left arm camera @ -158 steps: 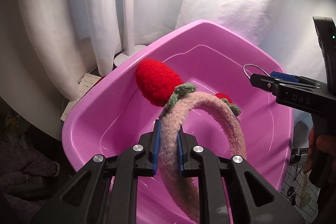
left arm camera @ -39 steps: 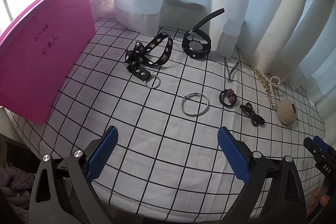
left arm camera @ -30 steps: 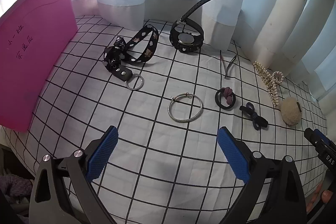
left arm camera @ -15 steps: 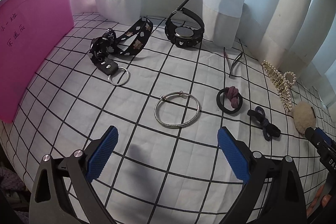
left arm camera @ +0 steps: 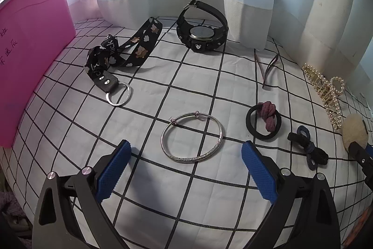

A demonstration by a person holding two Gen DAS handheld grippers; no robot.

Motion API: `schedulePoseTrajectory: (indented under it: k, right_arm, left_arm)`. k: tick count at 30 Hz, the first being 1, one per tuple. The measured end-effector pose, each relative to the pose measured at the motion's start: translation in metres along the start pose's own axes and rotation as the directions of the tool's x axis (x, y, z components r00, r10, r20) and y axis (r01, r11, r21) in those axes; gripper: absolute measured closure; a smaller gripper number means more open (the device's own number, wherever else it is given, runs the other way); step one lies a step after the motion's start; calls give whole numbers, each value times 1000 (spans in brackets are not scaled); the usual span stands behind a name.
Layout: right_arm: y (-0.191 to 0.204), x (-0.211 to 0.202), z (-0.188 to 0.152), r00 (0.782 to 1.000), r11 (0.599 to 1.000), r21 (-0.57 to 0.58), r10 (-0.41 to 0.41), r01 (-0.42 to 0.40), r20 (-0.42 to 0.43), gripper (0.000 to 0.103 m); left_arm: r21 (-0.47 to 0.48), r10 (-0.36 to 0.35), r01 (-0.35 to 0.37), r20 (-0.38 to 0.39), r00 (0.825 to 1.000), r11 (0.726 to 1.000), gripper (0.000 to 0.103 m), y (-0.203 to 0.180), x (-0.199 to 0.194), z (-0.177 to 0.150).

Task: Organize jewelry
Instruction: 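Grasp the silver bangle with the left tool while the right tool grasps the beige pom-pom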

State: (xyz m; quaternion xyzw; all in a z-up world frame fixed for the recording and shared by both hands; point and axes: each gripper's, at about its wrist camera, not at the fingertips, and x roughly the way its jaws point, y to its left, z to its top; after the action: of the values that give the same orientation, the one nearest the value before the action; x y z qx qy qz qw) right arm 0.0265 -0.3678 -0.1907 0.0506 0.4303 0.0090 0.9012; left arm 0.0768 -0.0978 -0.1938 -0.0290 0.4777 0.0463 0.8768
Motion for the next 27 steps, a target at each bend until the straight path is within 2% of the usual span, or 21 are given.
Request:
schedulePoseTrajectory:
  k: [6,17,20,22,26,27]
  right_arm:
    - [1,5,5,1000,1000,-8,-19,19,-2,27]
    - [6,19,15,999,998,-36,-54,54,-1,27]
    - [9,21,16,998,997,-52,-64,64,2,27]
    - [11,22,16,998,996,-58,-63,63,4,28]
    - [15,25,17,998,996,-67,-58,59,5,28]
    - [17,26,17,999,996,-71,-54,54,6,28]
  left_arm:
    - [-3,12,-12,8,1000,1000,5,-1,4,1]
    - [-2,9,-9,24,1000,1000,6,-3,9,6]
    - [11,-4,4,36,999,1000,15,-3,7,7]
    - [27,-14,13,50,999,1000,28,-5,3,3]
    - [49,-35,32,63,997,998,44,-9,-3,0]
    - [51,-38,34,68,997,998,51,-9,-4,0]
